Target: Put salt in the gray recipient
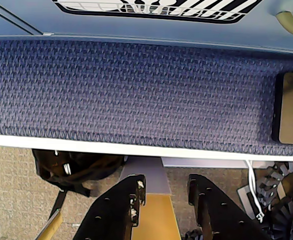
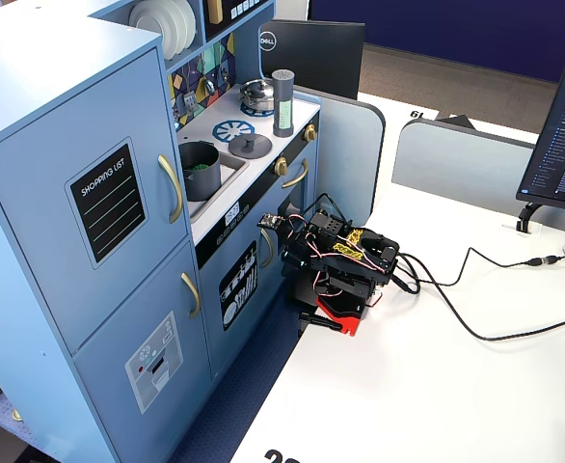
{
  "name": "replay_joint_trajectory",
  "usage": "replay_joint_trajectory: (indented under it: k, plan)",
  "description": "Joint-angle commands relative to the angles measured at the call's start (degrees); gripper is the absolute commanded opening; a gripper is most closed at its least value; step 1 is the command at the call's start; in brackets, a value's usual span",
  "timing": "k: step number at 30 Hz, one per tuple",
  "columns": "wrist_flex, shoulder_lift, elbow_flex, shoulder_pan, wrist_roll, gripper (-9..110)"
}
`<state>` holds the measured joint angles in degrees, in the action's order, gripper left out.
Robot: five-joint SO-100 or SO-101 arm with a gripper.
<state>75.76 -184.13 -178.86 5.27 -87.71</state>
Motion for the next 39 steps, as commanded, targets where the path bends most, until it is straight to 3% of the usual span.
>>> replay_joint_trajectory:
  k: [1, 10, 13, 21, 27, 31, 34, 39]
  plan:
    - [0.3, -0.4, 0.3, 1.6, 0.0, 0]
    - [0.3, -0.4, 0.3, 1.4, 0.1, 0]
    - [-2.4, -0.4, 1.0, 1.4, 6.3, 0]
    - [0.9, 3.6, 21.8, 12.2, 0.8, 0]
    - [-17.3, 14.9, 37.3, 31.2, -1.7, 0]
    - [-39.0, 24.0, 42.4, 38.8, -4.0, 0]
    - [-52.9, 31.9, 45.4, 43.1, -2.7, 10]
    - [-68.4, 42.0, 49.3, 47.9, 1.6, 50]
